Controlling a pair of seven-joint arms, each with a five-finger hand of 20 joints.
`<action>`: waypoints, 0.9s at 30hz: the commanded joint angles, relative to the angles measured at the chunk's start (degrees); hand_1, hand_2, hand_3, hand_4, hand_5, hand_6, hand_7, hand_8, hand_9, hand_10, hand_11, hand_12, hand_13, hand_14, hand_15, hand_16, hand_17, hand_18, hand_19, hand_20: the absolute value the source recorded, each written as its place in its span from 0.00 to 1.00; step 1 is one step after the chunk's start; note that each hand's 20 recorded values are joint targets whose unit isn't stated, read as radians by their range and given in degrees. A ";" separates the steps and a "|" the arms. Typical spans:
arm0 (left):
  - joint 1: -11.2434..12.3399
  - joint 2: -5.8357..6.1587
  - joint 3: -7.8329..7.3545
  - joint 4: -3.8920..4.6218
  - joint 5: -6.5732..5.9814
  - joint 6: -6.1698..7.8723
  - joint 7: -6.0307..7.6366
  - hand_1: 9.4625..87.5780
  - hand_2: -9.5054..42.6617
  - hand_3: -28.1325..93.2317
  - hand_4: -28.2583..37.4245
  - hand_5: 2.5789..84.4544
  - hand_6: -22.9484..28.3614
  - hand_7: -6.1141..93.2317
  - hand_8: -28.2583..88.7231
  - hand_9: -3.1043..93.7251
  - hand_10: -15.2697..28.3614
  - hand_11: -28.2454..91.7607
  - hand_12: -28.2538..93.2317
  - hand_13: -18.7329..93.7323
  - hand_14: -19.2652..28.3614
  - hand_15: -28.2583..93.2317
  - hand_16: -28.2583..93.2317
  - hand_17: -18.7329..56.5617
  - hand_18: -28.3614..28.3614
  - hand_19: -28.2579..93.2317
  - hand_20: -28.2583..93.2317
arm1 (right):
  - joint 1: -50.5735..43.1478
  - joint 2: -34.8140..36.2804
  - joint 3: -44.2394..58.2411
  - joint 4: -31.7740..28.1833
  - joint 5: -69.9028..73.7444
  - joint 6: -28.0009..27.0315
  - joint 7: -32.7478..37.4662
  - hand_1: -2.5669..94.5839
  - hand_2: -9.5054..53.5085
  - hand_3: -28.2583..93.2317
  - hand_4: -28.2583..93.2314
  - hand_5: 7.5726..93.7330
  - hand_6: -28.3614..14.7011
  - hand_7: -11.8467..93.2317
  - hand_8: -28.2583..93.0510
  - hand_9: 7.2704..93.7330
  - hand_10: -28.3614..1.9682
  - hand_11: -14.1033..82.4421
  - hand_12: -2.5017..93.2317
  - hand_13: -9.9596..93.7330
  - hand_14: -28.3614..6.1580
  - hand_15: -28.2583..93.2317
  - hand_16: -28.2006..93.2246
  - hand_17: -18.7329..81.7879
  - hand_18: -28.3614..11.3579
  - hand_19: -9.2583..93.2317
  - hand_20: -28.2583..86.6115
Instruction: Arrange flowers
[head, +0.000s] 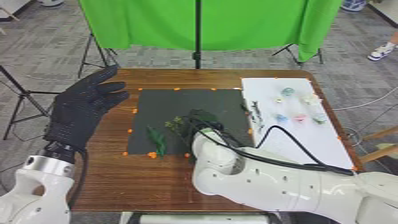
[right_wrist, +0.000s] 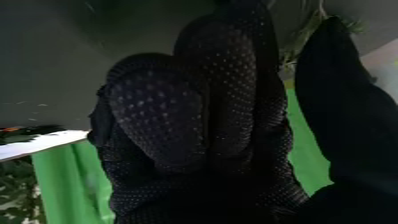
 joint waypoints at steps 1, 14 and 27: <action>0.88 -0.59 -0.19 -0.01 0.02 0.19 -0.58 0.17 0.32 0.88 0.08 0.43 0.64 0.26 0.14 0.40 0.88 0.53 0.33 0.41 1.00 0.74 0.13 0.12 0.95 0.70 0.35 | -0.12 -0.28 -0.96 -1.05 -2.07 -3.60 -0.95 0.46 0.00 0.84 0.00 0.99 0.65 0.29 0.27 1.00 0.60 0.60 0.18 0.98 0.61 0.73 0.40 0.66 0.11 1.00 0.44; 1.68 -0.83 -0.65 -0.31 0.03 0.57 -0.92 0.18 0.32 0.88 0.08 0.43 0.64 0.27 0.13 0.40 0.88 0.54 0.32 0.42 1.00 0.75 0.12 0.12 0.95 0.70 0.35 | 0.07 0.01 -0.88 -1.83 -2.32 -2.01 -0.70 0.46 0.00 0.85 0.00 1.00 0.65 0.31 0.27 1.00 0.60 0.63 0.17 1.00 0.63 0.73 0.41 0.68 0.11 1.00 0.45; 2.16 -1.38 -1.11 -0.52 0.20 0.81 -1.67 0.17 0.32 0.88 0.08 0.43 0.65 0.27 0.14 0.40 0.88 0.55 0.32 0.42 1.00 0.75 0.12 0.12 0.95 0.70 0.35 | 0.27 0.89 -0.47 -2.79 -2.66 -1.75 -0.49 0.42 0.00 0.87 0.00 1.00 0.65 0.34 0.20 1.00 0.60 0.65 0.16 1.00 0.63 0.74 0.40 0.69 0.11 1.00 0.46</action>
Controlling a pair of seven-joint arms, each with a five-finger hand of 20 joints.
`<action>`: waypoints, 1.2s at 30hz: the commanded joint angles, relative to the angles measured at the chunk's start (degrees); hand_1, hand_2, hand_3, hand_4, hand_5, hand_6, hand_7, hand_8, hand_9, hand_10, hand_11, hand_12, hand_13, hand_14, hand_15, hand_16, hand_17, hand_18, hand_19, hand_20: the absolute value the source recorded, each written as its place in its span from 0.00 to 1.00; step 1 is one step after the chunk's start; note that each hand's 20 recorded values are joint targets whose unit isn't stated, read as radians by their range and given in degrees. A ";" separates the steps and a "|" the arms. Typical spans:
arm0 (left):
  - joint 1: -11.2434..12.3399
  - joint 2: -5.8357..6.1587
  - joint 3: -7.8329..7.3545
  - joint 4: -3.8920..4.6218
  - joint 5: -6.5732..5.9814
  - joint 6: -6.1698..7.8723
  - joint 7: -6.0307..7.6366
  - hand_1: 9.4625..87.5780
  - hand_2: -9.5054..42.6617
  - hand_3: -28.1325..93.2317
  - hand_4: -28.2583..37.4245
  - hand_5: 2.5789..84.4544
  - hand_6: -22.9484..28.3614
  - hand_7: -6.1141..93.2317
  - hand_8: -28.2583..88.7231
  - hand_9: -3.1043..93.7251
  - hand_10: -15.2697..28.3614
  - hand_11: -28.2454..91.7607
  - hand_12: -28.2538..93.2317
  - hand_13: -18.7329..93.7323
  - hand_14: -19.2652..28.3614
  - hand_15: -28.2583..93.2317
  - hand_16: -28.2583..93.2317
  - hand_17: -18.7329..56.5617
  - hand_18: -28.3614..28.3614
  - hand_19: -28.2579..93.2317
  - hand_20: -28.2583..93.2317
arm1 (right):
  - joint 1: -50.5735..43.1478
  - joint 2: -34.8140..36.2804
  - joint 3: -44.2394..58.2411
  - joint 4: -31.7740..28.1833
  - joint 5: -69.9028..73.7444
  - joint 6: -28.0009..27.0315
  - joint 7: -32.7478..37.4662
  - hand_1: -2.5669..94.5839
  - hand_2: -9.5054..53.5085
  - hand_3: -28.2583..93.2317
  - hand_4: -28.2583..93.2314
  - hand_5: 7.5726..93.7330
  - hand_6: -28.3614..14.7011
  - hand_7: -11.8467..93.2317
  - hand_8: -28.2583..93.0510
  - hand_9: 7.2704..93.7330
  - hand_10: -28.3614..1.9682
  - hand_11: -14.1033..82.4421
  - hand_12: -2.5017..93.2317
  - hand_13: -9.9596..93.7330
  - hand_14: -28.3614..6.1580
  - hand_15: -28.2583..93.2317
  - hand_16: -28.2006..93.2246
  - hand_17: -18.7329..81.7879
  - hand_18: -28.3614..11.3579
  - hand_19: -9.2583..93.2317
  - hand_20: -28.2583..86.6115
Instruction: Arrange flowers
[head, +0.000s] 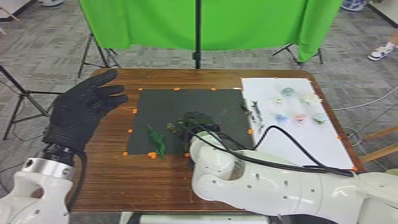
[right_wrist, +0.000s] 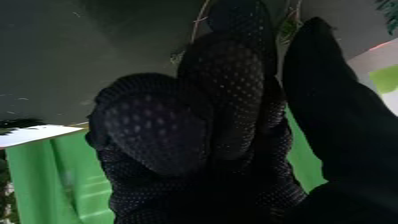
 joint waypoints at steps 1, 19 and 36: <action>1.25 -0.86 -0.49 -0.37 0.20 0.86 -0.95 0.17 0.32 0.88 0.08 0.43 0.65 0.27 0.14 0.40 0.88 0.55 0.32 0.42 1.00 0.75 0.12 0.12 0.95 0.71 0.35 | -0.14 0.98 0.89 -1.30 -1.67 0.18 -0.04 0.42 0.00 0.87 0.00 1.00 0.65 0.34 0.19 1.00 0.60 0.65 0.16 1.00 0.63 0.74 0.40 0.69 0.11 1.00 0.46; 3.41 -1.26 -2.70 -1.43 0.15 0.81 -0.50 0.17 0.33 0.87 0.07 0.43 0.64 0.25 0.14 0.40 0.87 0.51 0.32 0.40 1.00 0.73 0.12 0.12 0.95 0.70 0.34 | -8.67 17.14 17.79 -12.56 -7.92 14.06 0.80 0.41 0.04 0.82 0.03 0.79 0.59 0.25 0.14 0.98 0.51 0.42 0.20 0.95 0.59 0.67 0.39 0.63 0.11 1.00 0.32; 3.45 -1.61 -1.72 -1.21 -0.13 1.50 -0.67 0.16 0.34 0.87 0.05 0.42 0.64 0.23 0.15 0.39 0.86 0.50 0.33 0.40 1.00 0.73 0.13 0.12 0.95 0.70 0.34 | -11.88 21.40 22.90 -4.24 -2.51 8.39 3.59 0.38 0.04 0.82 0.04 0.57 0.52 0.21 0.15 0.91 0.43 0.39 0.20 0.92 0.55 0.67 0.38 0.61 0.11 1.00 0.27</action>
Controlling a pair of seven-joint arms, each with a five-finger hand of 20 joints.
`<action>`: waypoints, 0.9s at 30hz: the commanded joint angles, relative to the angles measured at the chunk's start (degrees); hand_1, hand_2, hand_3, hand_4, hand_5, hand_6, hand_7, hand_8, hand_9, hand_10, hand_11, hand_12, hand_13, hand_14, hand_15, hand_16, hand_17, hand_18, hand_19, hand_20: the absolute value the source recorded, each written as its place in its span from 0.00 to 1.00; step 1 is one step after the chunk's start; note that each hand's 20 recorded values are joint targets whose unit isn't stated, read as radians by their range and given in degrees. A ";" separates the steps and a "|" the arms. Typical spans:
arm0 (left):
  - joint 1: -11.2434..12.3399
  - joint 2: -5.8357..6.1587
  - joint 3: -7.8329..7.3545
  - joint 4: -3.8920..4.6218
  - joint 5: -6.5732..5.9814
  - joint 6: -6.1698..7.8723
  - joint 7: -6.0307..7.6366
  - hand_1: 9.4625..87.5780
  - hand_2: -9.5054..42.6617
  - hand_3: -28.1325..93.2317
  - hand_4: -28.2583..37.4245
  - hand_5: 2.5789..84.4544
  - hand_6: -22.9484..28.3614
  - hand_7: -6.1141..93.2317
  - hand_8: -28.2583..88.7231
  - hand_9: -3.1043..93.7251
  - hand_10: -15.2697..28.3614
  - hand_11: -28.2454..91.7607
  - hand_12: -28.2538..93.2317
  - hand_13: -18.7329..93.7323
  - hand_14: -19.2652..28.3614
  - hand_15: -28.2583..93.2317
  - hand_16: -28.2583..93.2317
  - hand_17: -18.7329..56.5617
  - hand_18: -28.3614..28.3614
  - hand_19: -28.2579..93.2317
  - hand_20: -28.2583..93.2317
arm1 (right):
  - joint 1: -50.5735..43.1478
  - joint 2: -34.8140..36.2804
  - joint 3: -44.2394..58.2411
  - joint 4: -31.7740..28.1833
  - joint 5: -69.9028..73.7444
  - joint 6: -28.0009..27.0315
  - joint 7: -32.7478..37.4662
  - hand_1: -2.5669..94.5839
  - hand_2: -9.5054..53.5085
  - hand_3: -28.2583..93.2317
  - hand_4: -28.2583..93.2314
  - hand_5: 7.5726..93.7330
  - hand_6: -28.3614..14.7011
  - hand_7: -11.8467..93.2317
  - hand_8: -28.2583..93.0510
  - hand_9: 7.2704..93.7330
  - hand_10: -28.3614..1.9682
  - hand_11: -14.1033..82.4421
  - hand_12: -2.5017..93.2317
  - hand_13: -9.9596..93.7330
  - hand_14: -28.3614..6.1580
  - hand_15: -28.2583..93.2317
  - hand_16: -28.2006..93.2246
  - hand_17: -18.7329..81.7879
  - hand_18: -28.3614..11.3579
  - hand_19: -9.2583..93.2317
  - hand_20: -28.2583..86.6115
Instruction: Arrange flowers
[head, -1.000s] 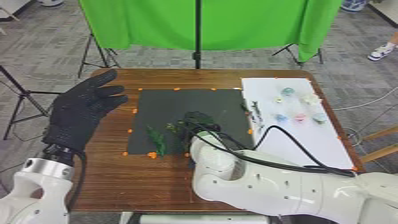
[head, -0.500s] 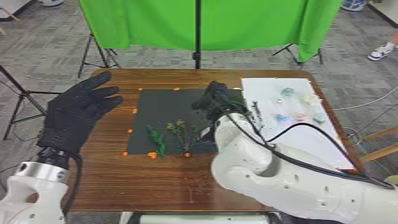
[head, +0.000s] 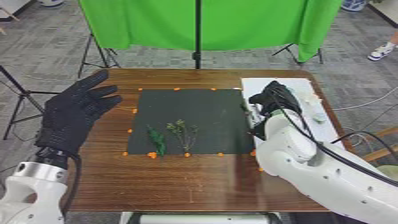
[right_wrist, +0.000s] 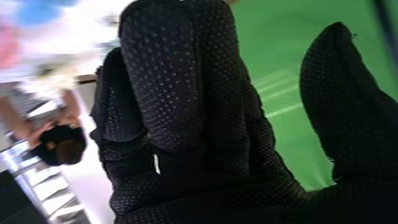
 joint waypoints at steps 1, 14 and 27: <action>0.80 -0.43 0.82 0.03 -0.07 0.67 -0.33 0.16 0.34 0.87 0.05 0.42 0.64 0.23 0.15 0.39 0.86 0.50 0.33 0.40 1.00 0.73 0.13 0.12 0.95 0.70 0.34 | 2.22 -0.93 -2.34 5.45 3.14 -4.61 0.94 0.38 0.04 0.82 0.04 0.56 0.51 0.20 0.15 0.90 0.42 0.39 0.20 0.92 0.55 0.67 0.38 0.61 0.11 1.00 0.27; 1.21 -0.42 0.98 0.08 -0.28 0.97 0.16 0.16 0.34 0.87 0.06 0.42 0.64 0.23 0.15 0.39 0.86 0.49 0.33 0.40 1.00 0.72 0.13 0.12 0.95 0.70 0.34 | 3.82 -4.77 -5.08 10.45 6.29 -10.75 0.91 0.37 0.03 0.81 0.04 0.50 0.51 0.20 0.15 0.90 0.41 0.40 0.20 0.92 0.56 0.68 0.38 0.62 0.10 1.00 0.27; 0.57 -0.40 1.28 0.45 -0.57 0.44 0.63 0.14 0.36 0.86 0.03 0.42 0.64 0.23 0.15 0.39 0.86 0.49 0.33 0.40 1.00 0.72 0.13 0.12 0.95 0.70 0.34 | 4.71 -7.28 -8.11 13.78 7.09 -14.74 1.20 0.38 0.02 0.80 0.04 0.55 0.55 0.21 0.15 0.93 0.46 0.42 0.20 0.93 0.58 0.68 0.38 0.62 0.10 1.00 0.27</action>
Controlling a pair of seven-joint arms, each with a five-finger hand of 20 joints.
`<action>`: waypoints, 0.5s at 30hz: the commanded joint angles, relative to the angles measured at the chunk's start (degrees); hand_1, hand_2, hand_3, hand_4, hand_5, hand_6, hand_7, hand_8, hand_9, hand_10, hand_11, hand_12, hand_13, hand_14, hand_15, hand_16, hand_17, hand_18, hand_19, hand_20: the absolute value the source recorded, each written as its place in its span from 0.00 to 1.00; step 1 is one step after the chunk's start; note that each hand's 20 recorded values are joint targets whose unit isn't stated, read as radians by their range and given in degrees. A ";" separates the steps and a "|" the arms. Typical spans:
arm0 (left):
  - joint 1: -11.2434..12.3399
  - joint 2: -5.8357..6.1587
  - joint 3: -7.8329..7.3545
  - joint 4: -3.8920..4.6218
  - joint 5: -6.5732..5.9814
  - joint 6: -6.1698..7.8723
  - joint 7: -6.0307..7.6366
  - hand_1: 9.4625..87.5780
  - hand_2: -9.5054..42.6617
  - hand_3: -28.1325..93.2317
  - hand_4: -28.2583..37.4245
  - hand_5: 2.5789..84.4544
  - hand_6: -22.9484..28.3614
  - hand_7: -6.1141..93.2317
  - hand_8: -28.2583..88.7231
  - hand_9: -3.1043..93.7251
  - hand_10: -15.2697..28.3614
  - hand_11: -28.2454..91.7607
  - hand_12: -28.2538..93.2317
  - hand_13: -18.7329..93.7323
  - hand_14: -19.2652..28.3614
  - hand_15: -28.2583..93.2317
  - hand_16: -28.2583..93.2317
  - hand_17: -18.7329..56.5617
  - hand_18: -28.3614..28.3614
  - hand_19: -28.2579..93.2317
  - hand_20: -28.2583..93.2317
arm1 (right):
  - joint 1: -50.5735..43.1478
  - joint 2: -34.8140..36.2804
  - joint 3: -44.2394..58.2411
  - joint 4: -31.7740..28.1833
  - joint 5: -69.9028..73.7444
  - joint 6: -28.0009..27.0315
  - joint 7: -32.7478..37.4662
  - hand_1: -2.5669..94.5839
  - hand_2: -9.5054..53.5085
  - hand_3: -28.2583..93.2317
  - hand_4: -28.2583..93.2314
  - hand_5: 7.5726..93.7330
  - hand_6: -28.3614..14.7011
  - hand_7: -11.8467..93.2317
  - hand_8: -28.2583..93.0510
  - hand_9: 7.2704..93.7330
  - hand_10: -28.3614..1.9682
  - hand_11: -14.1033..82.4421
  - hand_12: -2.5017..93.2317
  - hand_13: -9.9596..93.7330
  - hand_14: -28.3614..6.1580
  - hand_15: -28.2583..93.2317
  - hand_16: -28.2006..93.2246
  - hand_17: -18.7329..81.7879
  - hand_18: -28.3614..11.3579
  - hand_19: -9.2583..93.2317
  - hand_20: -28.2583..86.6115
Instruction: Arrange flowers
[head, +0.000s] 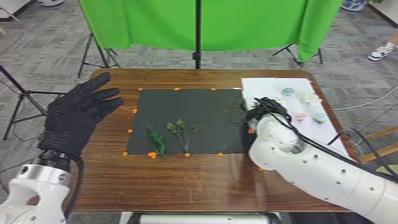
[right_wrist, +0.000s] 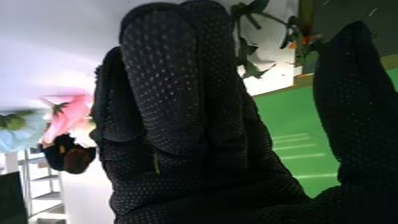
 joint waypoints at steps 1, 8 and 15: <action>0.00 -0.39 0.43 0.45 -0.33 0.20 -0.12 0.14 0.36 0.86 0.02 0.42 0.64 0.23 0.15 0.39 0.86 0.49 0.33 0.40 1.00 0.72 0.13 0.12 0.95 0.70 0.34 | -0.43 -1.93 -2.56 2.11 0.48 -2.53 0.14 0.38 0.01 0.80 0.04 0.57 0.56 0.21 0.15 0.93 0.46 0.42 0.20 0.93 0.59 0.68 0.38 0.62 0.10 1.00 0.27; -0.39 -0.50 0.53 0.52 -0.28 0.17 -0.34 0.14 0.37 0.86 0.01 0.42 0.64 0.23 0.15 0.39 0.86 0.49 0.33 0.40 1.00 0.72 0.13 0.12 0.95 0.70 0.34 | -1.12 -2.69 -3.64 2.81 -0.34 -3.38 -0.46 0.43 0.00 0.81 0.02 0.66 0.61 0.23 0.14 0.94 0.52 0.43 0.21 0.93 0.62 0.68 0.38 0.63 0.14 1.00 0.27; -0.11 -0.51 0.58 0.51 -0.38 0.19 0.00 0.13 0.37 0.87 0.01 0.42 0.64 0.23 0.15 0.39 0.86 0.49 0.33 0.40 1.00 0.72 0.13 0.12 0.95 0.70 0.34 | -1.59 -2.98 -5.80 3.75 -2.31 -2.15 -0.64 0.52 0.00 0.78 0.00 0.80 0.66 0.25 0.22 0.97 0.60 0.43 0.21 0.96 0.68 0.67 0.40 0.66 0.19 1.00 0.26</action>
